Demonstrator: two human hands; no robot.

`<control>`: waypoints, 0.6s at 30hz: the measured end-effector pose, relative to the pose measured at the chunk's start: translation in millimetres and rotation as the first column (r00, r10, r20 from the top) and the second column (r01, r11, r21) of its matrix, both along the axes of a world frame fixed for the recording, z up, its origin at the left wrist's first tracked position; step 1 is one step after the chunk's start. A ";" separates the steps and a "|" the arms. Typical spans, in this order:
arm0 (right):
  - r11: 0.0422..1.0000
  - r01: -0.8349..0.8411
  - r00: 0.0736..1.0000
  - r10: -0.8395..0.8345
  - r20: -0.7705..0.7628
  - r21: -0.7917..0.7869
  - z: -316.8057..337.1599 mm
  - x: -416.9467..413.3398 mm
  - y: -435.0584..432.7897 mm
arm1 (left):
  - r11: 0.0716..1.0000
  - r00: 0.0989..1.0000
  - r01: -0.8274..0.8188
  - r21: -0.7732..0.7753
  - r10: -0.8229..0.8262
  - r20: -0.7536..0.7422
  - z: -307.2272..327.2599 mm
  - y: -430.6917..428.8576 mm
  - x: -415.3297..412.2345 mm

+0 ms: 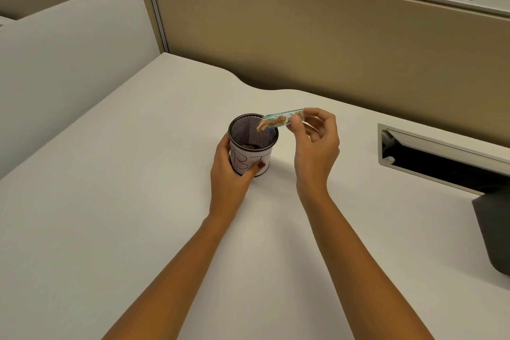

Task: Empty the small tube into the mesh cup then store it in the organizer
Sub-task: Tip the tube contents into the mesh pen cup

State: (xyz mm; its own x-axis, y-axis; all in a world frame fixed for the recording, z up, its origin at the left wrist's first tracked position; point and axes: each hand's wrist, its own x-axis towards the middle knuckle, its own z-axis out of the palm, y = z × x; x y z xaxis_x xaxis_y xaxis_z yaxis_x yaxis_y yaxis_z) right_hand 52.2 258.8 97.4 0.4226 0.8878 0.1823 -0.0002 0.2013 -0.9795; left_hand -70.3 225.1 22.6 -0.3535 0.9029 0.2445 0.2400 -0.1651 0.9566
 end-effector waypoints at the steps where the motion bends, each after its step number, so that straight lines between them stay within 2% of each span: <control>1: 1.000 0.002 1.000 -0.002 0.014 0.002 0.0 -0.4 0.2 | 1.000 1.000 -0.001 0.001 0.001 -0.003 0.6 -0.5 0.4; 10: 0.999 -0.022 0.999 0.020 0.046 0.044 6.0 -2.0 0.0 | 1.000 1.000 -0.010 -0.007 0.010 -0.012 2.4 -1.3 1.9; 14: 0.994 -0.029 0.984 0.010 0.178 0.104 4.5 -3.1 -1.0 | 1.000 1.000 -0.015 -0.020 0.015 -0.015 1.5 -1.0 2.2; 18: 0.987 -0.035 0.975 -0.001 0.221 0.157 4.8 -4.6 -3.0 | 1.000 1.000 -0.018 -0.025 0.017 -0.020 0.5 -0.7 1.9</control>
